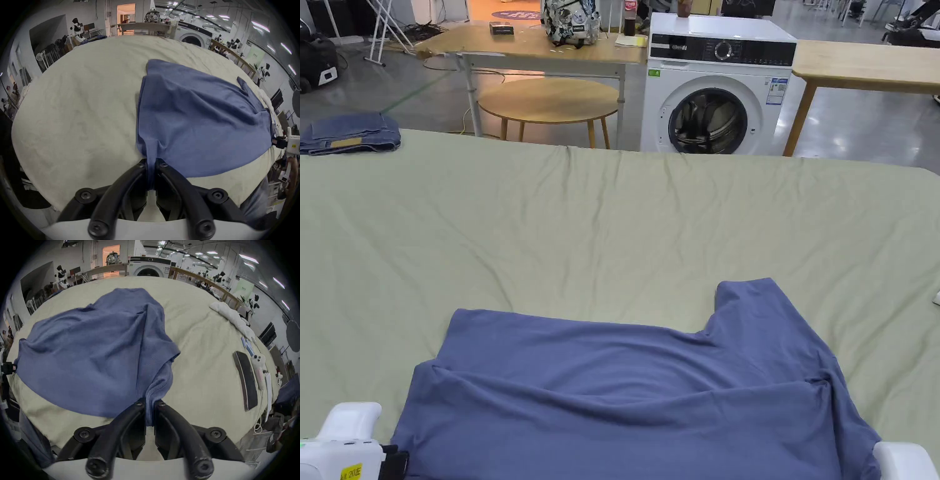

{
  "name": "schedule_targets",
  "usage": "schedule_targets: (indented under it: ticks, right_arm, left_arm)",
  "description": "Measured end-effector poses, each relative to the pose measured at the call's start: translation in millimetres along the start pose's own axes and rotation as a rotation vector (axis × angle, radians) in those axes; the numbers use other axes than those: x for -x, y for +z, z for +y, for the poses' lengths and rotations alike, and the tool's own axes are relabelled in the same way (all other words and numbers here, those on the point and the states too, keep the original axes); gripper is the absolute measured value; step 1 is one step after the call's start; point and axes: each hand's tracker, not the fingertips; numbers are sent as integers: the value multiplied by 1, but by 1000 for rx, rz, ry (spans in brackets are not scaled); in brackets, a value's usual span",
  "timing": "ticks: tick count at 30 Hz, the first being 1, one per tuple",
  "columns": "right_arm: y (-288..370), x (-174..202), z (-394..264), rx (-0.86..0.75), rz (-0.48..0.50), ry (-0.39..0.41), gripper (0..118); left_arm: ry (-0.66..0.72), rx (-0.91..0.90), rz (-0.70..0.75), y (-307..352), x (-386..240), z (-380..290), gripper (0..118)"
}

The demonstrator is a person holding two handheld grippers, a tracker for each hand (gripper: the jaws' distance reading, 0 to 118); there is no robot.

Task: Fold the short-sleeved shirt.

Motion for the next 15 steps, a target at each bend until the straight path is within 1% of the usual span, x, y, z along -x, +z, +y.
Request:
schedule_targets:
  ticks: [2, 3, 4, 5, 6, 7, 8, 9, 10, 12, 15]
  right_arm:
    - [1, 0, 3, -2, -4, 5, 8]
    - [2, 0, 3, -6, -5, 7, 11]
    - [5, -1, 5, -8, -10, 5, 15]
    - [8, -2, 8, -9, -17, -1, 24]
    - [12, -3, 10, -16, -26, -9, 43]
    - [18, -4, 14, -39, -39, -17, 60]
    - [23, -4, 19, -62, -46, -27, 72]
    - [29, -4, 24, -87, -55, -32, 78]
    - [36, -3, 31, -134, -59, -39, 78]
    - [46, 0, 45, -198, -55, -45, 78]
    - [59, 17, 67, -329, -57, -57, 78]
  left_arm:
    - [9, -3, -2, -2, 4, 2, 3]
    - [10, -4, -4, -1, 5, 3, 3]
    - [10, -6, -7, 0, 6, 5, 3]
    - [13, -6, -10, 2, 6, 7, 3]
    - [18, -6, -11, 2, 11, 11, 9]
    - [25, -21, -16, 6, 10, 14, 19]
    - [31, -46, -8, 10, 9, 19, 33]
    - [36, -76, 0, 14, 7, 23, 48]
    - [34, -112, -9, 25, -4, 27, 53]
    - [30, -179, -35, 33, -10, 39, 53]
    - [2, -286, -43, 46, -32, 59, 53]
